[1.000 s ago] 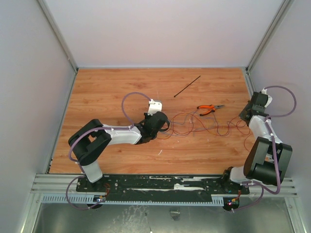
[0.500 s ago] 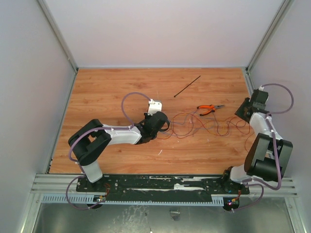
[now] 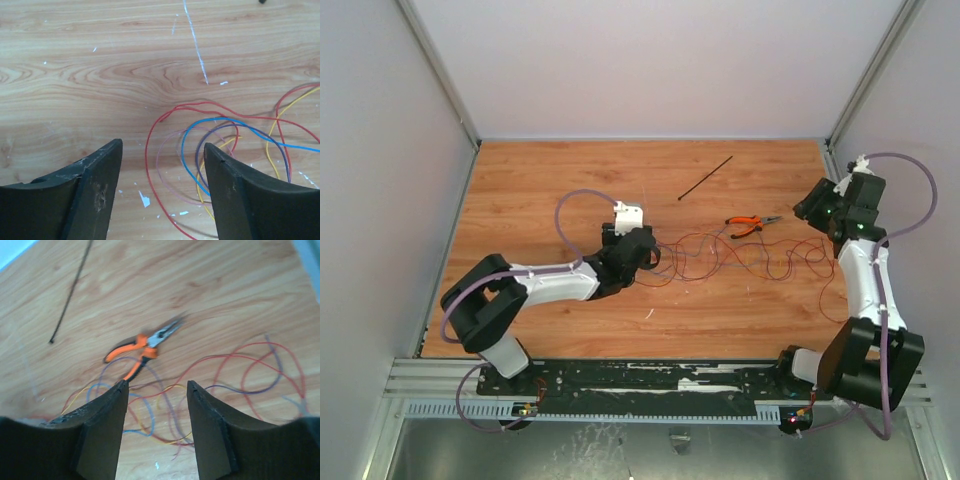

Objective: Zip-tie the wires
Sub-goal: Straighten the cable at the center of the board.

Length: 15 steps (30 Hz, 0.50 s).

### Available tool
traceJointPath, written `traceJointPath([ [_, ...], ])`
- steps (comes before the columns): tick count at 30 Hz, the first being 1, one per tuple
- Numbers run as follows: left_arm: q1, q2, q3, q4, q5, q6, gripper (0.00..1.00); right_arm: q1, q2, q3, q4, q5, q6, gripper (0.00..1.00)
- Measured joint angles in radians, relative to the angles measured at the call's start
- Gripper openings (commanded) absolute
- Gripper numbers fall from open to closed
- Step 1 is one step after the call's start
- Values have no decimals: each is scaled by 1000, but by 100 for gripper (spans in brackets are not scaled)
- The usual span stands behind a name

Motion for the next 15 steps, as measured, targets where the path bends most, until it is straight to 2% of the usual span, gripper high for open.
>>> traceJointPath([
  [4,24,-82,-42,-6,4,-16,88,78,-55,-2,-11,-62,7,60],
  [8,56,-211,-87,-11,10,-34,92,190,-92,-29,-11,-113,30,71],
  [15,89,-427,-146,-11,23,-43,94,414,-71,-138,28,-129,93,76],
])
